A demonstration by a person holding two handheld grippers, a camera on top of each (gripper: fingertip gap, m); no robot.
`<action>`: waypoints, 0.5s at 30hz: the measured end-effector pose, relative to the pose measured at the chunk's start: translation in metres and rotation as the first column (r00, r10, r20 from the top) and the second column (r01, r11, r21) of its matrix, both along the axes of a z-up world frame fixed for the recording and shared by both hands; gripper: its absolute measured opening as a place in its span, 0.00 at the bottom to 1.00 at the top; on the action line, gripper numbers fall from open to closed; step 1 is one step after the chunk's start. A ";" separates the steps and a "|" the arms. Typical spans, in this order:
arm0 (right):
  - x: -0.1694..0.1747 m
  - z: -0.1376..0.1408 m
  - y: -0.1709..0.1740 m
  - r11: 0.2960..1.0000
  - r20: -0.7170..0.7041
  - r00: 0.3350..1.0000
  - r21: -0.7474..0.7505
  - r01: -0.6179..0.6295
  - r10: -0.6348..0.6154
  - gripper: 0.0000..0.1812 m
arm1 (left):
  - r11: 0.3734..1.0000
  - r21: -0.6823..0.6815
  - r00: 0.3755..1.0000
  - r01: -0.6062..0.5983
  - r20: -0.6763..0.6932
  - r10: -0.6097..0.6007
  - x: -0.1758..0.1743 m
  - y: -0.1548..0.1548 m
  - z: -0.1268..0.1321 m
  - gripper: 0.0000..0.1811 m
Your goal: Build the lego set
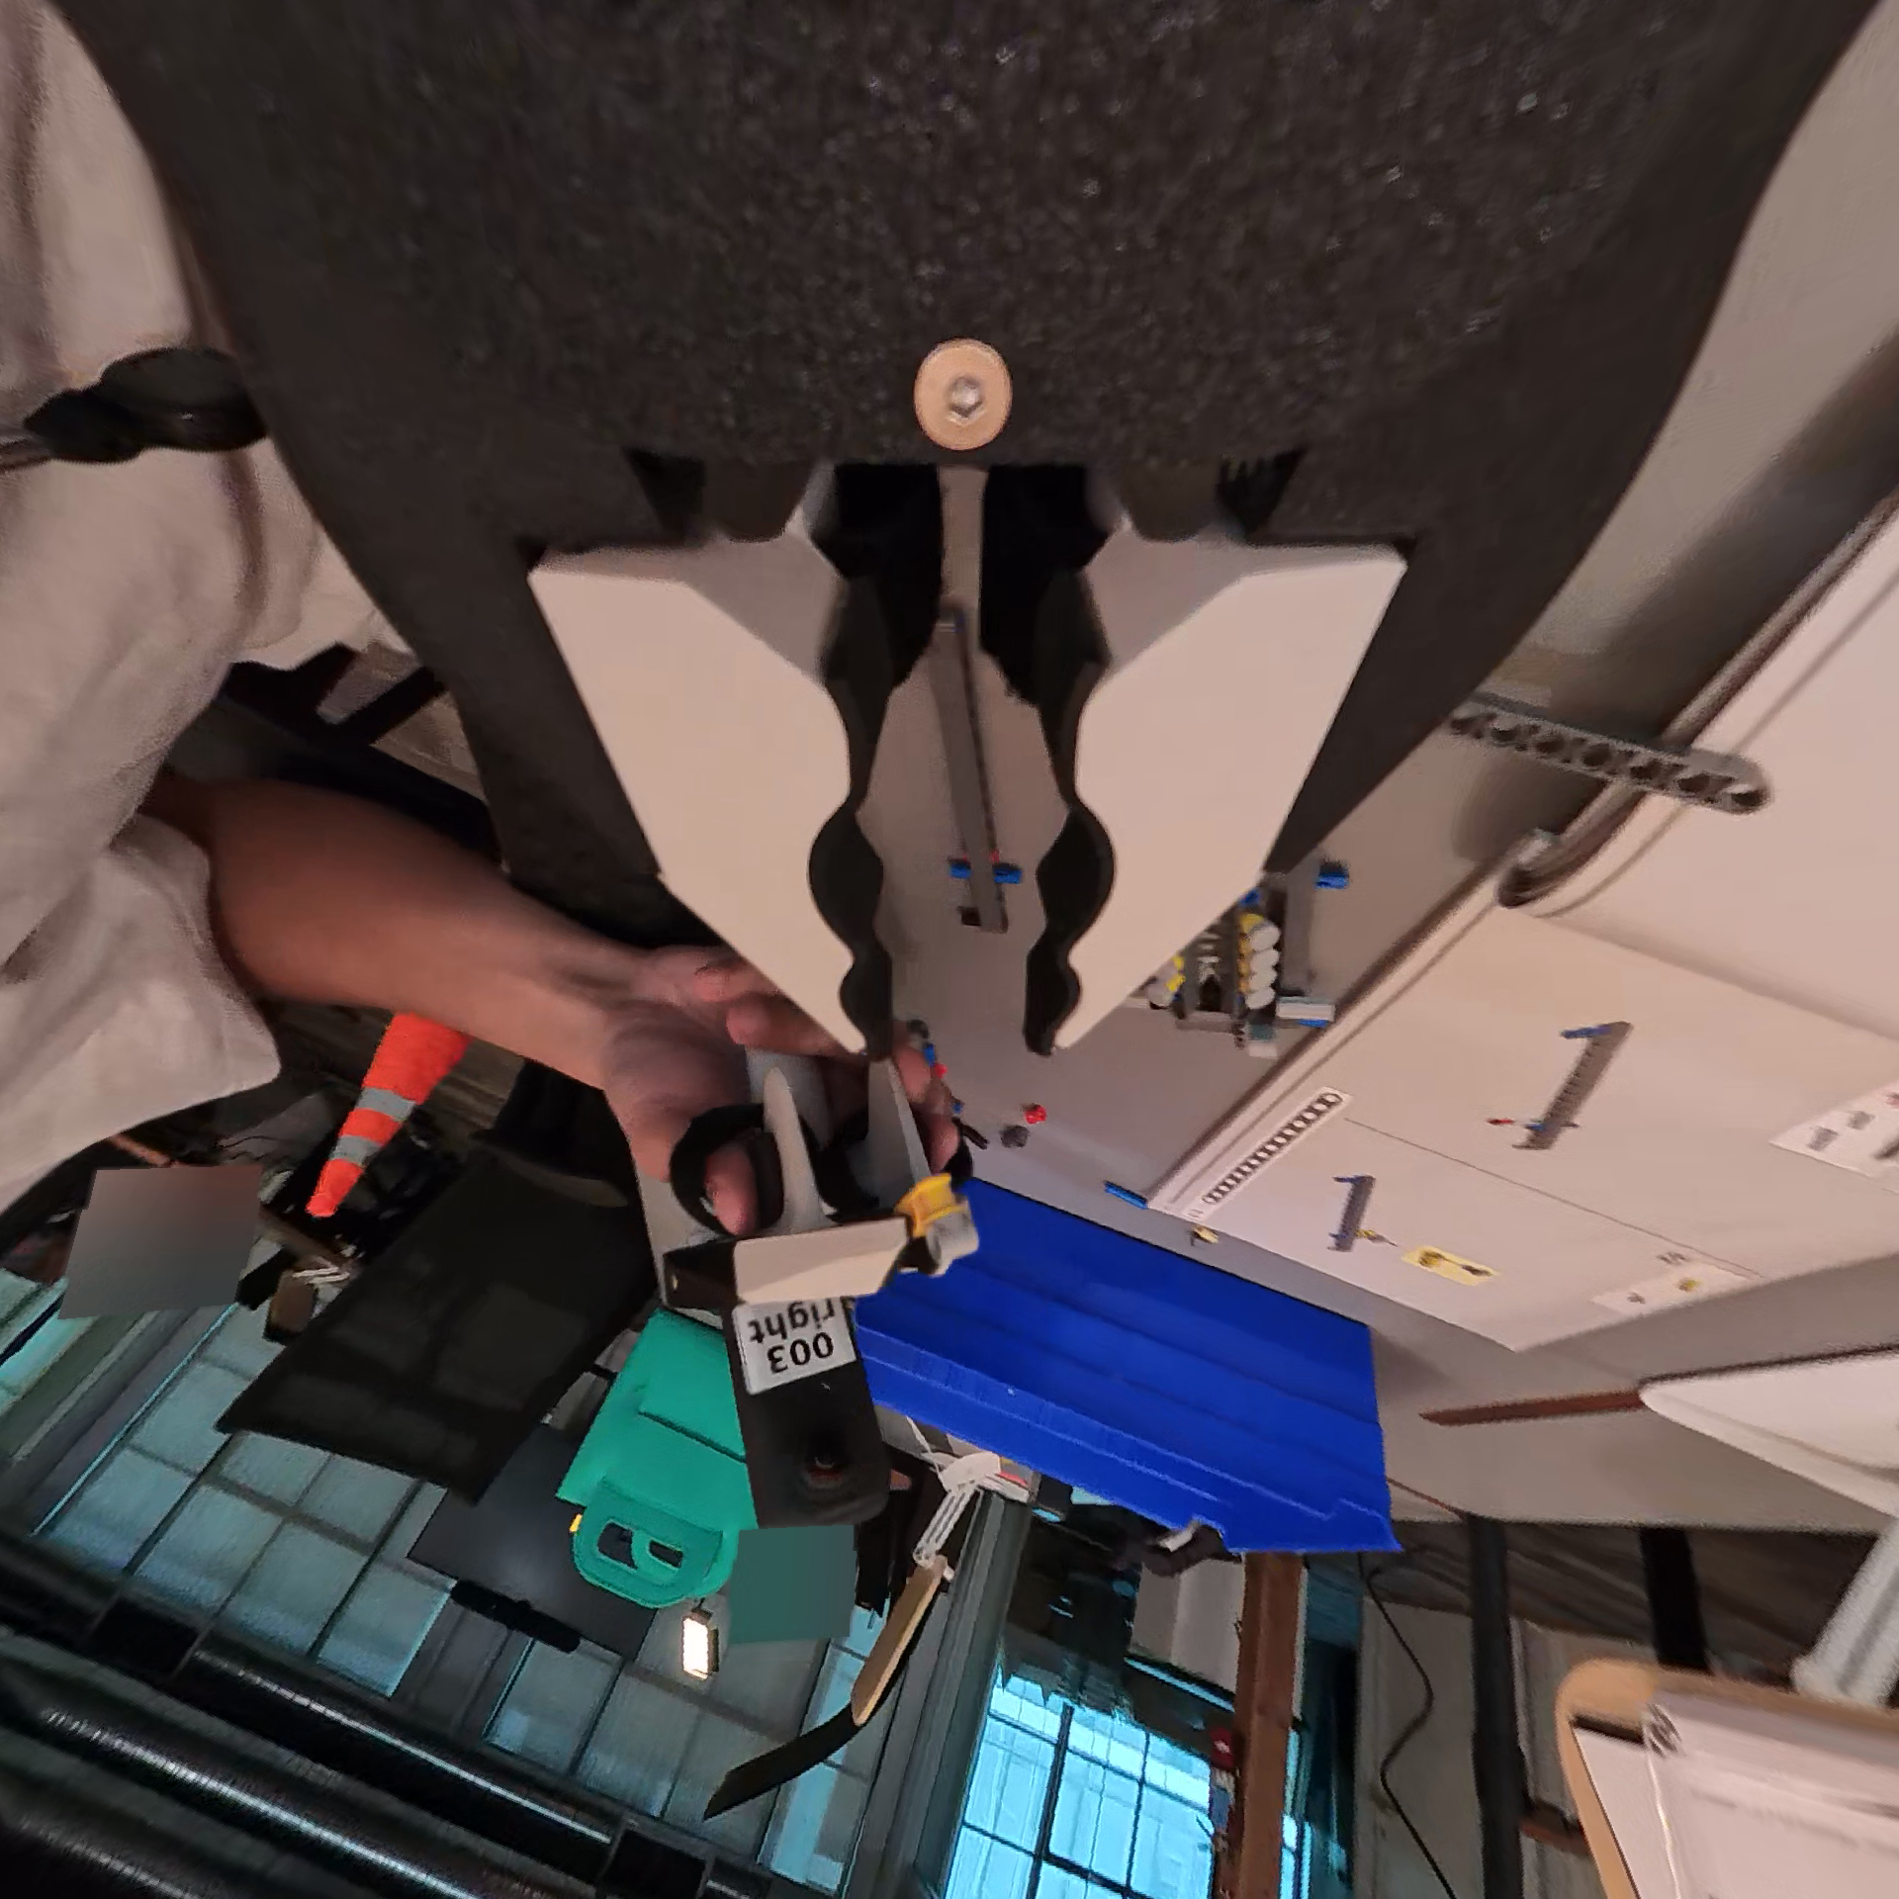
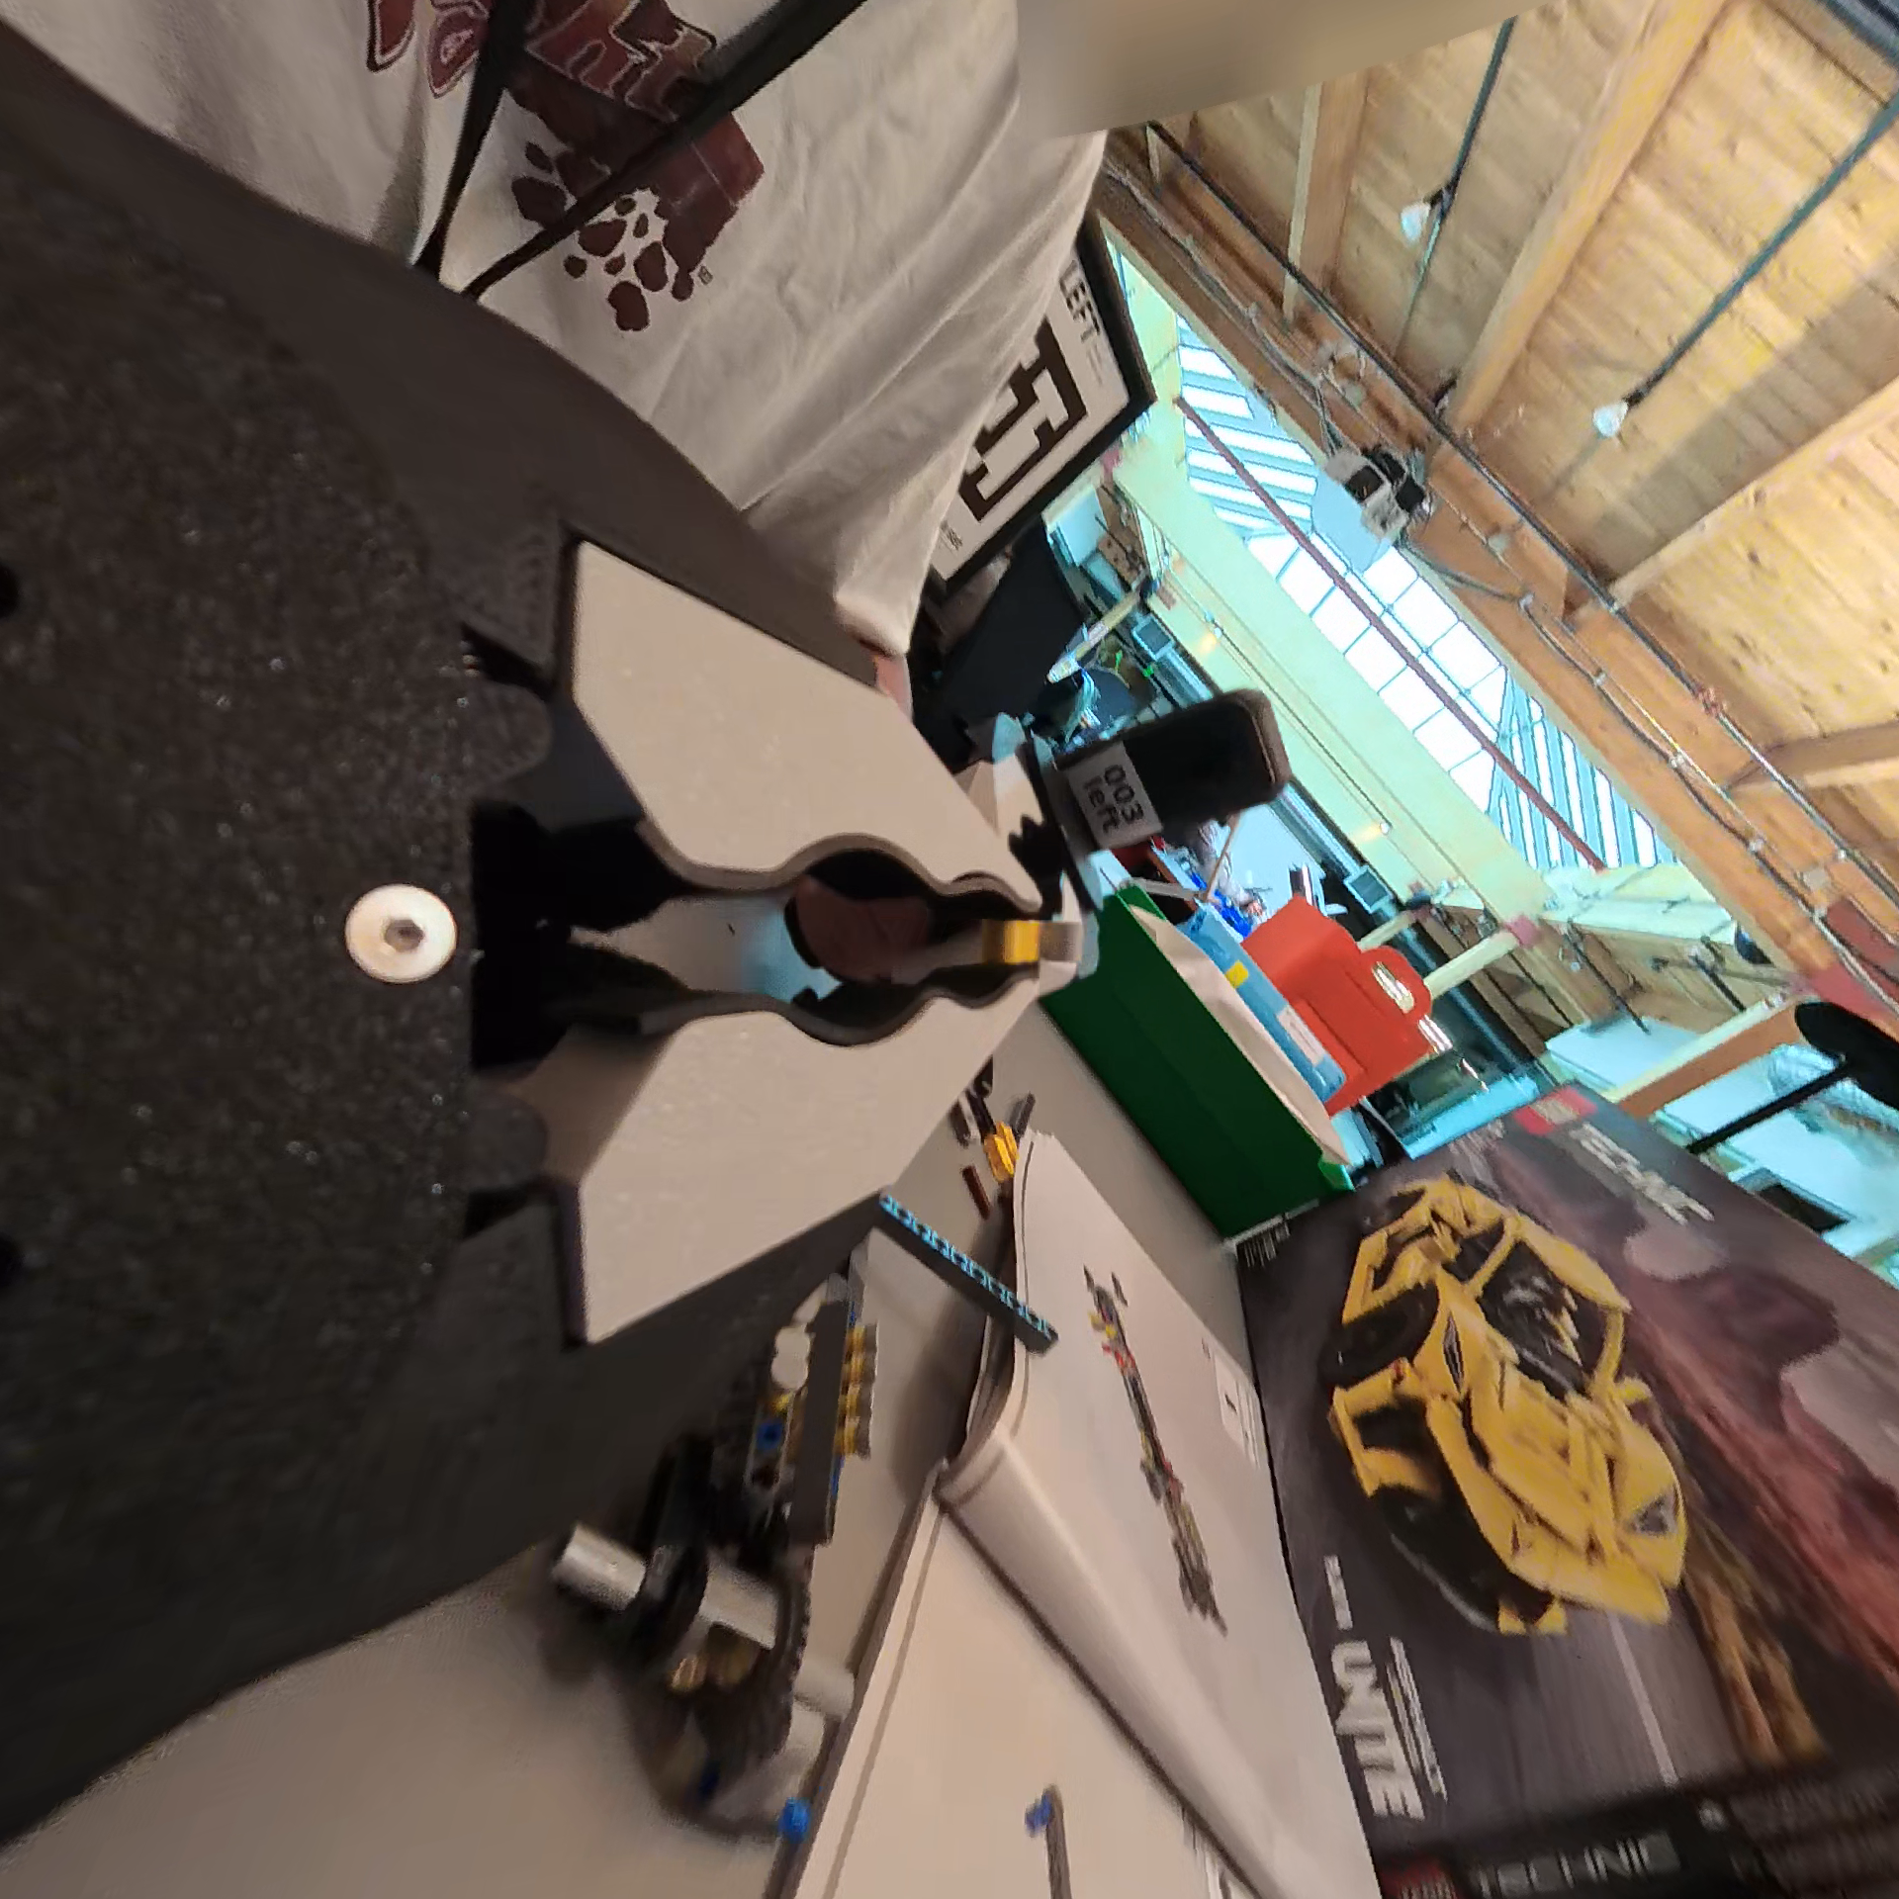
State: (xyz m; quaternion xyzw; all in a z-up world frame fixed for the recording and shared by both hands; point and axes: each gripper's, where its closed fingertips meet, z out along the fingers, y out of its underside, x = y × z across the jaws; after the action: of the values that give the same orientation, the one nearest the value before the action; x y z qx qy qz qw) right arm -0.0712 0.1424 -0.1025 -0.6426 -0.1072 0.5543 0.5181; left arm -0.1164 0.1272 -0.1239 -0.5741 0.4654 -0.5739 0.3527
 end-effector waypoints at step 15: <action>-0.031 -0.001 -0.014 0.993 0.090 0.992 0.065 -0.096 0.090 0.04 | 0.994 -0.066 0.994 0.082 0.081 -0.077 0.007 -0.022 0.019 0.07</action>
State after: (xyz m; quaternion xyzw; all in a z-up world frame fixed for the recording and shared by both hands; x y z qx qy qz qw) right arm -0.1022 0.1281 -0.1032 -0.6421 -0.1783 0.5454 0.5084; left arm -0.1093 0.1053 -0.1048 -0.5441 0.4538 -0.6252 0.3273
